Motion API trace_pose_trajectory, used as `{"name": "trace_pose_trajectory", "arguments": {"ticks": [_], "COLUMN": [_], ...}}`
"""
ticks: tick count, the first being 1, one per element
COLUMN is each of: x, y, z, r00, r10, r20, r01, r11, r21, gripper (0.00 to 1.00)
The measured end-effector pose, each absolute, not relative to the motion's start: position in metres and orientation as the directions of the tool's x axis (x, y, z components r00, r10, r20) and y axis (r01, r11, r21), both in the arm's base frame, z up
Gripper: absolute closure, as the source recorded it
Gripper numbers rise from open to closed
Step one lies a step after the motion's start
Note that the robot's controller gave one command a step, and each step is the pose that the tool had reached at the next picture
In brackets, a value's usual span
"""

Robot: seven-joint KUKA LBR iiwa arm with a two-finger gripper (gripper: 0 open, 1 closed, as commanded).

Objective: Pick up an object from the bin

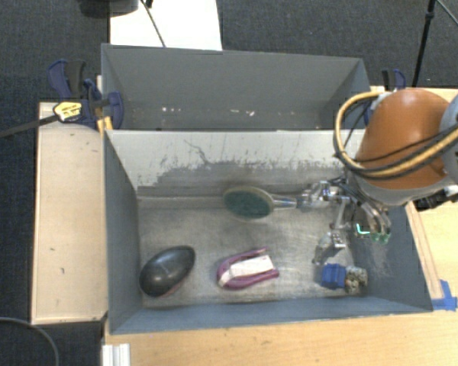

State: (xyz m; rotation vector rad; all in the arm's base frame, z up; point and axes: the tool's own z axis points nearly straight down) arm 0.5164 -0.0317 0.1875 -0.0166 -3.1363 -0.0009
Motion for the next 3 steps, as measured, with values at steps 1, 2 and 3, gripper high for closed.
{"name": "trace_pose_trajectory", "arguments": {"ticks": [1,2,3], "x": [0.481,0.478,0.492], "y": [-0.125,-0.098,-0.15], "z": [0.071,0.102,0.123], "r00": [-0.988,-0.991,-0.998], "r10": [0.151,0.132,0.068], "r20": [-0.01,-0.006,-0.006], "r01": [0.151,0.132,0.068], "r11": [0.989,0.991,0.998], "r21": [0.001,0.001,-0.003], "gripper": [0.0,0.0,0.0]}}
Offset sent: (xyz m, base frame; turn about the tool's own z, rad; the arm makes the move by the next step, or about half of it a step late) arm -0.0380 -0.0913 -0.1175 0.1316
